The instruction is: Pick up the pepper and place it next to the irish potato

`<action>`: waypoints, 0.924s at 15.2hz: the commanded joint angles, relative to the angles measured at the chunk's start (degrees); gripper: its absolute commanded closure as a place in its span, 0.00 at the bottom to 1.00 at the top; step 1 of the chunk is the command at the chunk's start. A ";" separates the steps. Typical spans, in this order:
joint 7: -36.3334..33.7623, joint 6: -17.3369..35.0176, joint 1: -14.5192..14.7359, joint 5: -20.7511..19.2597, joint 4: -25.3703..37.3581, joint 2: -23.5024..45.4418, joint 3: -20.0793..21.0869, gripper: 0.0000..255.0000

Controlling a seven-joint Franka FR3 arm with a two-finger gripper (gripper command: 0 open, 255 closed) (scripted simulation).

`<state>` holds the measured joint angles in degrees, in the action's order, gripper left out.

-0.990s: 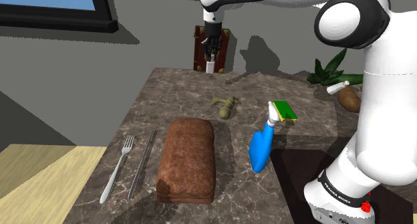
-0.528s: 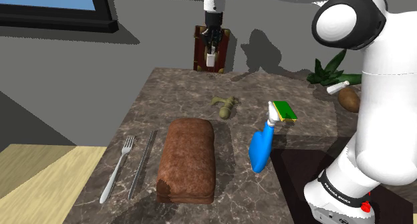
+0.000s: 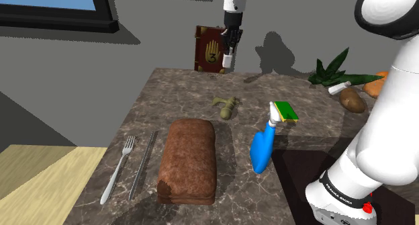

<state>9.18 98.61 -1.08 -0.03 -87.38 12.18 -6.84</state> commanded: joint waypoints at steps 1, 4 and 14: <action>1.45 1.76 -0.75 -0.41 -5.85 -4.10 -0.64 1.00; 3.70 3.33 -1.98 -1.09 -12.62 -9.39 -1.76 1.00; 12.02 5.65 -6.65 -4.56 -29.38 -24.40 -6.63 1.00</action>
<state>20.49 104.18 -7.34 -4.19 -115.26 -10.77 -13.07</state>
